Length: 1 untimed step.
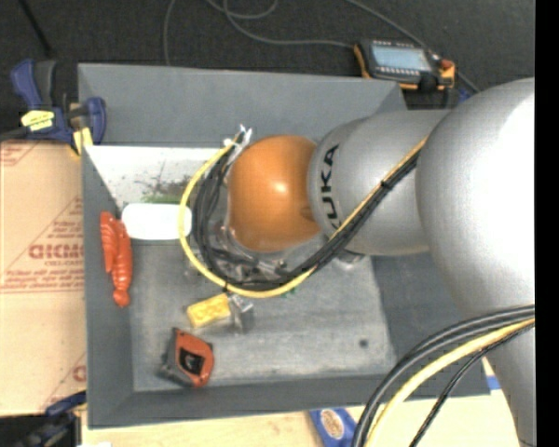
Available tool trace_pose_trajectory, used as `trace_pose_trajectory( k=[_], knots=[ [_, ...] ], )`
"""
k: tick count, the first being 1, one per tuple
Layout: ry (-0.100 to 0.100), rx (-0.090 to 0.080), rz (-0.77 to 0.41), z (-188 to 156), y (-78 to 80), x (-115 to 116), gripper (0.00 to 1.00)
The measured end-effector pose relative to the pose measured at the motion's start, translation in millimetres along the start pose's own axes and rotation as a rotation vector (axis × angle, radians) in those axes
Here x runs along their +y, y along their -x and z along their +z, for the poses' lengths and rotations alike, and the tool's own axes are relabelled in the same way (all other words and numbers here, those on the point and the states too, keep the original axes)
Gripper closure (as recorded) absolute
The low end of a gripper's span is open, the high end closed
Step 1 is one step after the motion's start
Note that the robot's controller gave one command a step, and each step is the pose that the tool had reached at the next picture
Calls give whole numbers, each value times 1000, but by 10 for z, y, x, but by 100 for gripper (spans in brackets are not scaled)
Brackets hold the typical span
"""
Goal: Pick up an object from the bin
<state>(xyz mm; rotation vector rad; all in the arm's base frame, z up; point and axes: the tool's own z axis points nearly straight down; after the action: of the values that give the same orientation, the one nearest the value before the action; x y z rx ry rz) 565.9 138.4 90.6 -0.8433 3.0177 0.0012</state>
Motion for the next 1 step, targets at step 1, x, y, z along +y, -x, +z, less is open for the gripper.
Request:
trace_pose_trajectory(
  k=[1],
  knots=[
    [2,4,-141,198,7,29,100]
  ],
)
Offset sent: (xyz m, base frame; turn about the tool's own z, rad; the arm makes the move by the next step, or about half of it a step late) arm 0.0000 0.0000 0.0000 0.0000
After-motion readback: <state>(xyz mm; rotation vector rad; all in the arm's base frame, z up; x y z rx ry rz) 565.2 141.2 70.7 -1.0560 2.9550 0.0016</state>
